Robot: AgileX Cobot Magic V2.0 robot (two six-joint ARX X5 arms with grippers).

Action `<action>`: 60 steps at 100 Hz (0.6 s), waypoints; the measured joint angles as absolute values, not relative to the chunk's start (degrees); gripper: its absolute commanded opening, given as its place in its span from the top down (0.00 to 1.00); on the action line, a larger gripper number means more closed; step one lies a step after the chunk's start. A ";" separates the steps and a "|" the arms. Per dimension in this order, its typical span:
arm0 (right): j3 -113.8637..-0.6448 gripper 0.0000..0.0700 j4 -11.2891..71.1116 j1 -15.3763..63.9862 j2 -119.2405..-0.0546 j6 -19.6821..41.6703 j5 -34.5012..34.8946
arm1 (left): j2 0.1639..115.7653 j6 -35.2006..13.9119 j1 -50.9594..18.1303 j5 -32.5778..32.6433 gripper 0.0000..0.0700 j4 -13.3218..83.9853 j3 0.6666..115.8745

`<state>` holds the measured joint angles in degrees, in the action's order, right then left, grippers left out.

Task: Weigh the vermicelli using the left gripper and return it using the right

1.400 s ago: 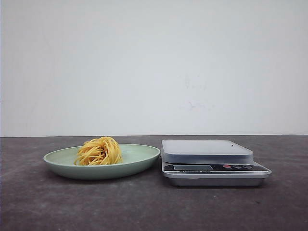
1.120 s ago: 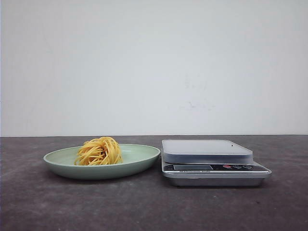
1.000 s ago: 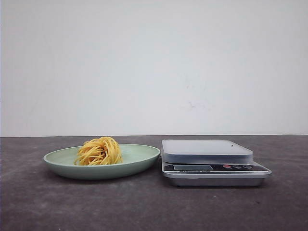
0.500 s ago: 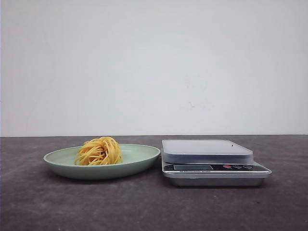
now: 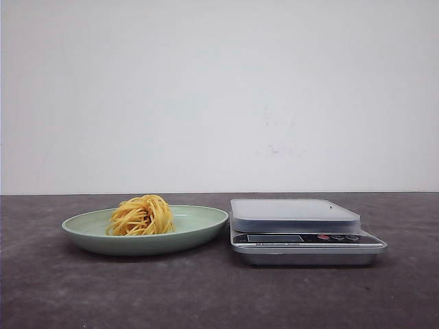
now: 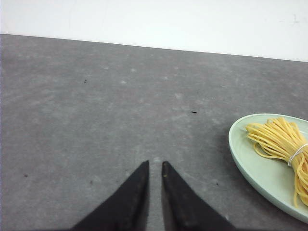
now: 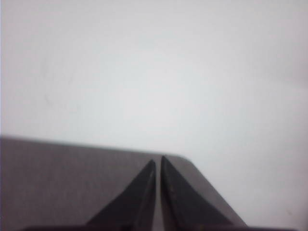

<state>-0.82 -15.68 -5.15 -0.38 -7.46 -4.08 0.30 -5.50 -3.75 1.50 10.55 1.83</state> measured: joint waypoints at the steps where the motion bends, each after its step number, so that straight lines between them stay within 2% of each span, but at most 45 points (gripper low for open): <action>1: -0.82 0.98 -16.01 -5.15 -0.38 -7.01 -4.08 | 0.30 -5.48 -3.75 1.50 0.98 10.55 1.83; 26: -0.82 0.98 -22.76 -5.15 -0.38 6.92 -3.84 | 0.30 -5.50 -3.75 1.50 0.98 10.07 1.83; 39: -0.82 0.98 -23.46 -5.15 -0.38 14.20 0.97 | 0.30 -5.52 -3.75 1.50 0.98 6.92 1.85; 48: -0.82 0.99 -23.46 -5.15 -0.38 16.78 6.15 | 0.30 -5.54 -3.75 1.41 0.98 6.20 1.83; 60: -0.82 0.99 -23.51 -5.13 -0.38 18.37 7.29 | 0.30 -5.72 -3.75 1.06 0.98 4.32 1.83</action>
<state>-0.82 -23.51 -5.13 -0.38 18.37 7.29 0.30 -5.72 -3.75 1.06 4.32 1.83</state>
